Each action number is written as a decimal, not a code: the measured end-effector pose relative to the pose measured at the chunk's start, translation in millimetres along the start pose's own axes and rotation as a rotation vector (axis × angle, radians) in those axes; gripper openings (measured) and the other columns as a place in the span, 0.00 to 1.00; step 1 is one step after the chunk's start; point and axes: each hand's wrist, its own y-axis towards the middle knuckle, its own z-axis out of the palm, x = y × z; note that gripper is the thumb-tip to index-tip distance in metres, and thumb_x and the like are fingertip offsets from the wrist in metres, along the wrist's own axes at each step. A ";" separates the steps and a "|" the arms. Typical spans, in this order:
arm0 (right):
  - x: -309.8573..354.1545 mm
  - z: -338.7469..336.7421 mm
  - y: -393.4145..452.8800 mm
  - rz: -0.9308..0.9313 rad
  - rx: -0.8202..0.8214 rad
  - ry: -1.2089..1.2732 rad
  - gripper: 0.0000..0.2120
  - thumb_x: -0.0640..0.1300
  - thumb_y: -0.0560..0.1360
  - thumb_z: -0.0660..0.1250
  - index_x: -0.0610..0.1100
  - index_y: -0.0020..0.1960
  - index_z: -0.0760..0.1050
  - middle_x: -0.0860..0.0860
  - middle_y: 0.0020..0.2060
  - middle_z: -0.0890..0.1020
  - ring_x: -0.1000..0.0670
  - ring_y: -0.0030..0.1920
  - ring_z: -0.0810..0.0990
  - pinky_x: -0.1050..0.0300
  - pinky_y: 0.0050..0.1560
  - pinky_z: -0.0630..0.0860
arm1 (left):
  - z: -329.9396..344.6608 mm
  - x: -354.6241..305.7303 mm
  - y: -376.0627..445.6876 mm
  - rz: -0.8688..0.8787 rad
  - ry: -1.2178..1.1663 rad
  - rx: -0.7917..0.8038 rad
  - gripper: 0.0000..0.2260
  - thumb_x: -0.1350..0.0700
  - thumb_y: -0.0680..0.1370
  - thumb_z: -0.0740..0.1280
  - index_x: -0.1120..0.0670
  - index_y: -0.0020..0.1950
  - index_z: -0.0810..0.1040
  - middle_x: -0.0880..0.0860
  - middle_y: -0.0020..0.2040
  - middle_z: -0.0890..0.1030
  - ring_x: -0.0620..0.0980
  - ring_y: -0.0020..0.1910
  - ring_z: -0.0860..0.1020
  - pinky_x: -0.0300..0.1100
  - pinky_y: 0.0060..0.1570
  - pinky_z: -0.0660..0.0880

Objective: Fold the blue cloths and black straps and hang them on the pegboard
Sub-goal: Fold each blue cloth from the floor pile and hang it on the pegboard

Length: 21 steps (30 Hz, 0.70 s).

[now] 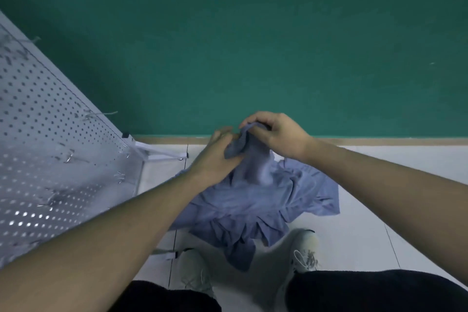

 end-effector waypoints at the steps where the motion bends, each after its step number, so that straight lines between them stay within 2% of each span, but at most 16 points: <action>1: 13.3 -8.8 -4.7 -0.037 0.004 -0.020 0.09 0.32 0.79 0.65 0.40 0.52 0.83 0.53 0.46 0.83 0.65 0.44 0.79 0.72 0.52 0.71 | -6.1 -17.8 -4.5 0.025 -0.021 -0.032 0.12 0.61 0.77 0.71 0.50 0.59 0.77 0.50 0.64 0.71 0.46 0.65 0.72 0.33 0.64 0.67; 2: 27.2 -17.7 -10.5 -0.072 0.016 -0.046 0.09 0.32 0.78 0.66 0.41 0.52 0.82 0.53 0.46 0.84 0.62 0.45 0.79 0.70 0.52 0.72 | -11.9 -33.5 -8.7 0.052 -0.059 -0.065 0.12 0.59 0.77 0.71 0.48 0.58 0.78 0.48 0.64 0.73 0.42 0.64 0.72 0.30 0.64 0.66; 3: 39.7 -26.2 -16.3 -0.104 0.029 -0.072 0.08 0.33 0.78 0.67 0.42 0.52 0.82 0.53 0.46 0.84 0.62 0.46 0.79 0.69 0.52 0.72 | -16.9 -49.1 -13.4 0.037 -0.103 -0.076 0.11 0.56 0.76 0.71 0.45 0.57 0.78 0.48 0.62 0.77 0.41 0.61 0.74 0.32 0.64 0.68; 4: 52.9 -35.0 -22.6 -0.136 0.032 -0.101 0.08 0.34 0.78 0.68 0.43 0.52 0.82 0.55 0.45 0.84 0.62 0.45 0.79 0.69 0.52 0.72 | -21.9 -67.6 -18.8 0.020 -0.174 -0.080 0.09 0.52 0.74 0.70 0.44 0.54 0.78 0.49 0.59 0.81 0.44 0.59 0.78 0.39 0.64 0.72; 6: 79.4 -53.4 -36.5 -0.182 0.023 -0.146 0.07 0.35 0.77 0.69 0.46 0.51 0.82 0.58 0.44 0.83 0.64 0.44 0.79 0.71 0.50 0.72 | -29.7 -97.5 -27.9 0.011 -0.250 -0.088 0.12 0.48 0.72 0.70 0.52 0.51 0.78 0.54 0.50 0.84 0.50 0.50 0.81 0.48 0.55 0.76; 8: 106.3 -71.7 -50.8 -0.194 -0.015 -0.200 0.05 0.40 0.77 0.70 0.49 0.50 0.81 0.58 0.41 0.83 0.60 0.41 0.78 0.68 0.45 0.72 | -37.9 -125.3 -38.1 0.061 -0.240 -0.112 0.09 0.54 0.77 0.70 0.58 0.46 0.75 0.51 0.39 0.79 0.45 0.38 0.75 0.44 0.44 0.72; 9: 118.6 -80.3 -58.5 -0.190 -0.034 -0.237 0.03 0.44 0.77 0.72 0.50 0.50 0.80 0.59 0.37 0.82 0.58 0.37 0.77 0.66 0.42 0.72 | -41.8 -137.8 -43.7 0.082 -0.227 -0.129 0.08 0.57 0.79 0.69 0.56 0.43 0.72 0.49 0.35 0.74 0.43 0.35 0.70 0.42 0.39 0.68; 12: 148.9 -104.9 -83.1 -0.141 -0.033 -0.327 0.10 0.54 0.73 0.75 0.51 0.49 0.78 0.62 0.28 0.76 0.60 0.30 0.71 0.67 0.33 0.67 | -56.8 -173.3 -61.9 0.151 -0.159 -0.173 0.11 0.60 0.81 0.66 0.51 0.40 0.69 0.45 0.33 0.70 0.43 0.33 0.65 0.40 0.36 0.64; 15: 168.1 -127.8 -106.4 -0.050 0.016 -0.432 0.12 0.54 0.72 0.77 0.49 0.44 0.77 0.57 0.31 0.76 0.57 0.32 0.70 0.65 0.32 0.66 | -72.3 -201.7 -77.8 0.172 -0.124 -0.234 0.11 0.60 0.81 0.64 0.50 0.41 0.68 0.45 0.33 0.69 0.43 0.33 0.65 0.40 0.36 0.64; 17: 178.0 -141.9 -122.1 -0.006 -0.010 -0.431 0.11 0.52 0.73 0.76 0.47 0.41 0.77 0.54 0.33 0.76 0.54 0.34 0.71 0.66 0.31 0.65 | -82.4 -218.6 -90.6 0.179 -0.096 -0.261 0.12 0.59 0.81 0.64 0.50 0.40 0.66 0.45 0.33 0.68 0.44 0.33 0.64 0.41 0.36 0.64; 21: 200.7 -160.0 -148.5 -0.027 -0.129 -0.127 0.04 0.46 0.77 0.71 0.46 0.47 0.80 0.55 0.40 0.81 0.56 0.41 0.75 0.61 0.44 0.71 | -97.1 -247.6 -120.9 0.237 -0.009 -0.254 0.15 0.56 0.82 0.65 0.51 0.38 0.64 0.46 0.33 0.66 0.41 0.30 0.62 0.37 0.32 0.62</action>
